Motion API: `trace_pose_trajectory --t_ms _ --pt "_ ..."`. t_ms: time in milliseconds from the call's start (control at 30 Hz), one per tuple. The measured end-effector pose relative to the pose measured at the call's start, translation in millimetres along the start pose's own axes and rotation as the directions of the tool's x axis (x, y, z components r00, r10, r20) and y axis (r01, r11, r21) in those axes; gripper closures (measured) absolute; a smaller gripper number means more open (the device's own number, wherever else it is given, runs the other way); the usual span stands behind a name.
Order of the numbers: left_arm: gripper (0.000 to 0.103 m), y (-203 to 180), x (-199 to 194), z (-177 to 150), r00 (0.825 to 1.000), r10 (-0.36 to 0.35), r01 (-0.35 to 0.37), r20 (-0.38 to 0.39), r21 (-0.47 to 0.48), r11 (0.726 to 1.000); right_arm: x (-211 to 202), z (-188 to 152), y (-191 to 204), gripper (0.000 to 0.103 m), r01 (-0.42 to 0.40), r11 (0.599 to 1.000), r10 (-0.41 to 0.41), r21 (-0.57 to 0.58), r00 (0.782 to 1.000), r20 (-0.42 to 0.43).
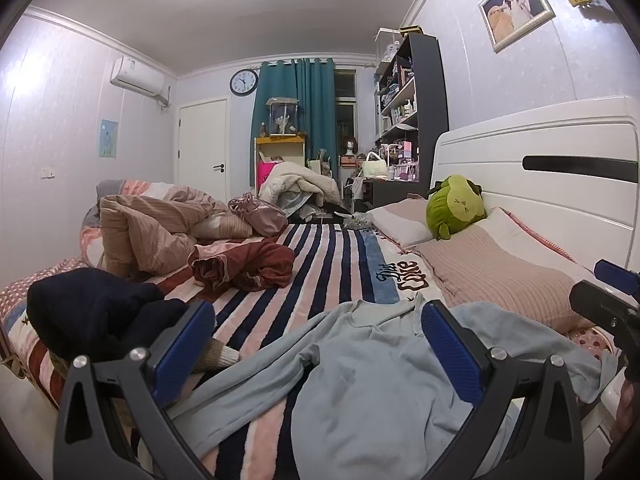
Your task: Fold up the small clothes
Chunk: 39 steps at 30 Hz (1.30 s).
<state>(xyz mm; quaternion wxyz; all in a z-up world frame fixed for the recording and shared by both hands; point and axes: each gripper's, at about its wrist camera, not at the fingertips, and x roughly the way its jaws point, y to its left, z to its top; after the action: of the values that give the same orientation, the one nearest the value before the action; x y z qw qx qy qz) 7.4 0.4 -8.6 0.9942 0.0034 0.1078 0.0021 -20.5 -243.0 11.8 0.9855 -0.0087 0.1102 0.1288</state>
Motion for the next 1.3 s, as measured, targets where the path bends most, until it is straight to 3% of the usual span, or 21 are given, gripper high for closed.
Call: trace_pose_trajectory --t_ms 1300 --pt "0.001 3.7 8.1 -0.2 1.0 0.007 -0.007 -0.026 -0.014 1.0 2.2 -1.6 -0.7 0.0 0.002 1.0 -0.002 -0.007 1.0 -0.005"
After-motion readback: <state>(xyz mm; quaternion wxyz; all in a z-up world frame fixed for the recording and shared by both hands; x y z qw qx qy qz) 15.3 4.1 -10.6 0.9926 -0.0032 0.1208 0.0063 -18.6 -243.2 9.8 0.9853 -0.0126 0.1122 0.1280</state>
